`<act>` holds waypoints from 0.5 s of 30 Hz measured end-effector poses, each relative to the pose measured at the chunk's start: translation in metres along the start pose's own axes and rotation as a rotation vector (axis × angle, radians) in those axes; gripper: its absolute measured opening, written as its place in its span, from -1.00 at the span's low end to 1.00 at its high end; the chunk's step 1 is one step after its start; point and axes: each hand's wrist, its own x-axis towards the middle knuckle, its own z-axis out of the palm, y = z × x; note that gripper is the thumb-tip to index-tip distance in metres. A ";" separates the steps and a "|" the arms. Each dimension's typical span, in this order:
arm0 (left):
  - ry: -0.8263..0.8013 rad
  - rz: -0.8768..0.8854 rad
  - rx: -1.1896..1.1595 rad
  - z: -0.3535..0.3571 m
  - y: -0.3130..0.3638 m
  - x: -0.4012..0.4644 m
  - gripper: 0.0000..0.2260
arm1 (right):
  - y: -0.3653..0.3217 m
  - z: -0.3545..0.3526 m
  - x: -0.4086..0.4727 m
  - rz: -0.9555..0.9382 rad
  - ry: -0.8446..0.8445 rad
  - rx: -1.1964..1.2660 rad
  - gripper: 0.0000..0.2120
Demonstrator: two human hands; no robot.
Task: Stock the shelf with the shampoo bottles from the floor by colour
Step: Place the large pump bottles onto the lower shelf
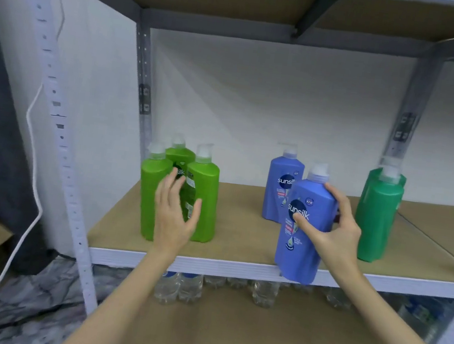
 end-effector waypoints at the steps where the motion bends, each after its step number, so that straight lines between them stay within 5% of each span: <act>1: -0.115 0.091 -0.062 0.007 0.012 -0.012 -0.60 | 0.003 -0.002 0.003 0.012 0.013 -0.008 -0.35; 6: -0.947 0.025 -0.008 0.049 0.053 -0.053 -0.44 | 0.014 -0.003 0.017 0.038 0.040 -0.059 -0.35; 10: -1.114 -0.018 0.146 0.065 0.046 -0.059 -0.53 | 0.019 0.011 0.030 0.056 0.077 -0.115 -0.36; 15: -1.097 -0.010 0.157 0.065 0.040 -0.061 -0.17 | 0.027 0.044 0.047 0.119 0.088 -0.158 -0.35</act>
